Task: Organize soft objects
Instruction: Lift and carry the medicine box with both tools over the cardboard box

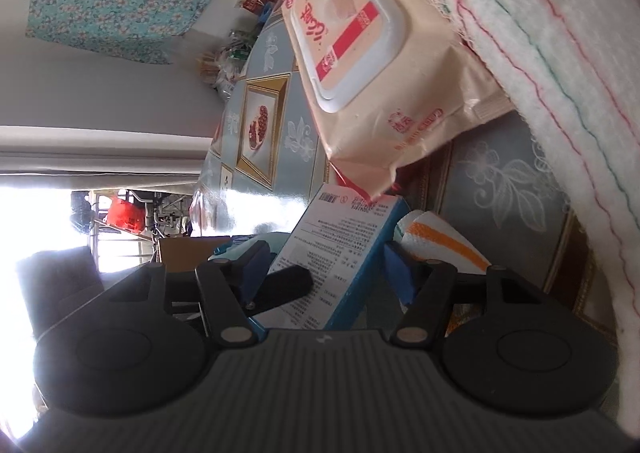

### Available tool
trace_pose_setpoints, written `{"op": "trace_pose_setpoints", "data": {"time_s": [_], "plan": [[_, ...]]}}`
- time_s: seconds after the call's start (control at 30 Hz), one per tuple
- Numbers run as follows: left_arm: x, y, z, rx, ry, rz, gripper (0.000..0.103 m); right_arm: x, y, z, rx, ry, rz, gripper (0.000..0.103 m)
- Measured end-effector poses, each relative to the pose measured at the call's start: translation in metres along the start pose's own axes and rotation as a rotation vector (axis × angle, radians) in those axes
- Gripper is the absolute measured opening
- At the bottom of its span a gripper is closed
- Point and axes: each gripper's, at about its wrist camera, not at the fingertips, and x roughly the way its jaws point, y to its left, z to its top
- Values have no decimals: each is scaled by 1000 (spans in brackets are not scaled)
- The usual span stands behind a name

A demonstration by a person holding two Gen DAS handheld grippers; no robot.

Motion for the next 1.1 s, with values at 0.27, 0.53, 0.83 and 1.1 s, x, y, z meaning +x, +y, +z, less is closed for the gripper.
{"op": "trace_pose_setpoints", "data": {"time_s": [0.27, 0.53, 0.83, 1.1], "plan": [[4, -14, -4, 36, 4, -18, 69, 3, -3, -4, -12, -25, 32, 40], [-22, -20, -10, 31, -54, -38, 69, -21, 1, -6, -16, -63, 102, 39], [-91, -24, -48, 25, -157, -68, 68, -69, 60, -45, -134, -116, 189, 39], [-179, 5, -114, -33, -307, -39, 66, -83, 139, -101, -286, -76, 292, 39]]}}
